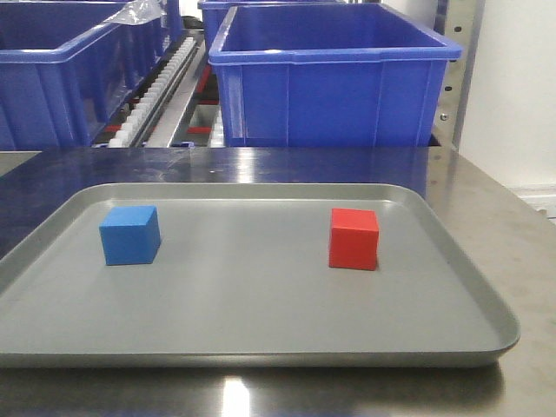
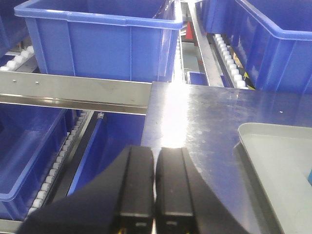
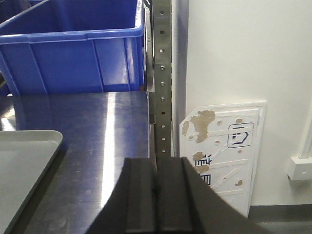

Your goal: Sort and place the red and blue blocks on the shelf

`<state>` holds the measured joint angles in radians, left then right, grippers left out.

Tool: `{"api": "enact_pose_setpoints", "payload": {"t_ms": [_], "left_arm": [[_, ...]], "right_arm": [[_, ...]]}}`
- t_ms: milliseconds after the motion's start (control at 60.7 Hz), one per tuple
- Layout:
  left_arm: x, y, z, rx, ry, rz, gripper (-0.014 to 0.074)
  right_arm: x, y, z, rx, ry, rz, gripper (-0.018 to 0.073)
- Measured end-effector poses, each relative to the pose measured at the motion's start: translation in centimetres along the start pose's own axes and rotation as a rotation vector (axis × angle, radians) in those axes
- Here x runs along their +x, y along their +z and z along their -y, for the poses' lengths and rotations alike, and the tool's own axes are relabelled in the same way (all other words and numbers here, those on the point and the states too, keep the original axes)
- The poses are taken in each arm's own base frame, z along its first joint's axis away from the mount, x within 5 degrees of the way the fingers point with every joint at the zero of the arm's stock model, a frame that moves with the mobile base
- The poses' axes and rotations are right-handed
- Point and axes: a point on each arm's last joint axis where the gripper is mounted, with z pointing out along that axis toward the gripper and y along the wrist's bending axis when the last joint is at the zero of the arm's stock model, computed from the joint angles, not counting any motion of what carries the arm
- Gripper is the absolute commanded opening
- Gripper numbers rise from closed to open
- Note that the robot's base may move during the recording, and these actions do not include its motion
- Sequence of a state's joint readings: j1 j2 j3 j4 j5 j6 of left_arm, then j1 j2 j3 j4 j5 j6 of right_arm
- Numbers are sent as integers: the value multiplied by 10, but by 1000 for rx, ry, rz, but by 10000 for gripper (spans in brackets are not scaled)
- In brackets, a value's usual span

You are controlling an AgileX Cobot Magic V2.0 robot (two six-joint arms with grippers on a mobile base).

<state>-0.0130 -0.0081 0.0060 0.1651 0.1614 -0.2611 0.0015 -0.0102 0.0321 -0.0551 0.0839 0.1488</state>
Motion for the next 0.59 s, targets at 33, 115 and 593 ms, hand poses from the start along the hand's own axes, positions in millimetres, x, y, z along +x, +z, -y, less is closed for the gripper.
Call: {"api": "enact_pose_setpoints", "payload": {"t_ms": [33,115,593], "left_arm": [[0,0,0,0,0,0,122],[0,0,0,0,0,0,122],[0,0,0,0,0,0,122]], "right_arm": [[0,0,0,0,0,0,55],[0,0,0,0,0,0,55],[0,0,0,0,0,0,55]]}}
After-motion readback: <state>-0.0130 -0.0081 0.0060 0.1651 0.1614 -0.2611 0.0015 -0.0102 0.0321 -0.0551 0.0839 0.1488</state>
